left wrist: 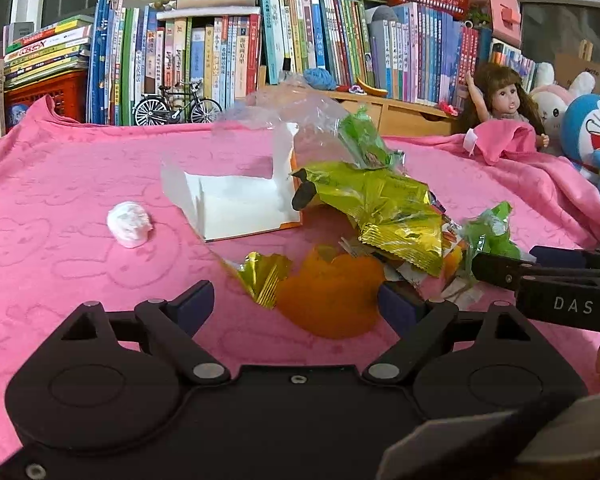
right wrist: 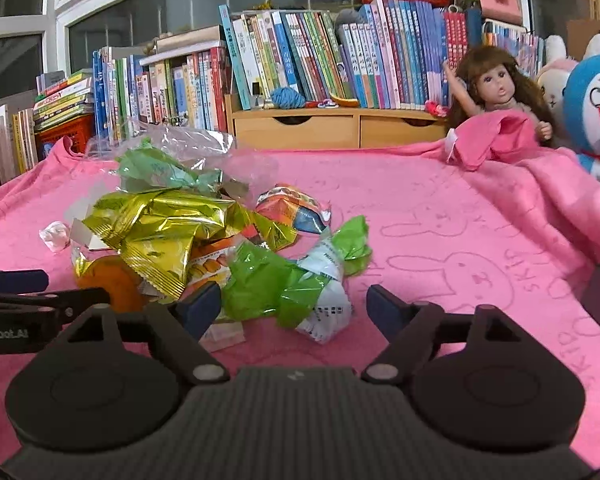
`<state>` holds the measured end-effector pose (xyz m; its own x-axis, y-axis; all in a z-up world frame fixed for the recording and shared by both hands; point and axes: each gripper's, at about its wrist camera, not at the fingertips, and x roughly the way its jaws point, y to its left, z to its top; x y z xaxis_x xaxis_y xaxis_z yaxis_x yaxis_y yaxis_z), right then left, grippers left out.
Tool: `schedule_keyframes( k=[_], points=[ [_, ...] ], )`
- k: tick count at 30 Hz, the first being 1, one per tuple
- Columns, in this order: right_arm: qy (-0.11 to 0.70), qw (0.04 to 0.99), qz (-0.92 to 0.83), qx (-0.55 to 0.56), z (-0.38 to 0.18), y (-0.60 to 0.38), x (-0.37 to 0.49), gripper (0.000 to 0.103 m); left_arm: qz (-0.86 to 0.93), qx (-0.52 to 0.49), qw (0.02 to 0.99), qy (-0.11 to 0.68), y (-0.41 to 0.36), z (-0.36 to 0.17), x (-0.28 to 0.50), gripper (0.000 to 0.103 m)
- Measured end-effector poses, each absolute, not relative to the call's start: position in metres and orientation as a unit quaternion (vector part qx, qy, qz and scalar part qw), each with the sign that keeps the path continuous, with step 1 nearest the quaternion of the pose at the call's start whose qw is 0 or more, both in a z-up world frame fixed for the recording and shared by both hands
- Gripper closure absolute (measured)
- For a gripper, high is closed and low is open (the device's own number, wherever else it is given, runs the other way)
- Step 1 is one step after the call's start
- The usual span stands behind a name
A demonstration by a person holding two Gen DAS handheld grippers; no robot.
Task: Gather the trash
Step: 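Grasp the orange peel piece with the left gripper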
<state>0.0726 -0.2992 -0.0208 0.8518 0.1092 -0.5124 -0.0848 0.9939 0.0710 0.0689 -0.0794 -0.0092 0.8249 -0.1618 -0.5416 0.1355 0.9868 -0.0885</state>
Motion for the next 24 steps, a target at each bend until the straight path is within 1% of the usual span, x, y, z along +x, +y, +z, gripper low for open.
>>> schedule_keyframes(
  k=[4,9,11,13,24],
  points=[
    [0.273,0.959,0.057,0.039,-0.024,-0.301,0.079,0.015,-0.085,-0.032,0.952,0.293,-0.082,-0.015,0.076,0.011],
    [0.280,0.957,0.065,0.045,-0.028,-0.301,0.081,0.015,-0.091,-0.032,0.950,0.298,-0.083,-0.017,0.081,0.012],
    [0.280,0.956,0.067,0.049,-0.028,-0.302,0.080,0.015,-0.096,-0.031,0.948,0.303,-0.084,-0.019,0.082,0.014],
    [0.281,0.956,0.066,0.057,-0.029,-0.304,0.080,0.015,-0.103,-0.030,0.947,0.304,-0.084,-0.020,0.082,0.019],
    [0.266,0.957,0.062,0.097,-0.031,-0.316,0.076,0.015,-0.121,-0.044,0.947,0.295,-0.080,-0.022,0.074,0.034]
  ],
)
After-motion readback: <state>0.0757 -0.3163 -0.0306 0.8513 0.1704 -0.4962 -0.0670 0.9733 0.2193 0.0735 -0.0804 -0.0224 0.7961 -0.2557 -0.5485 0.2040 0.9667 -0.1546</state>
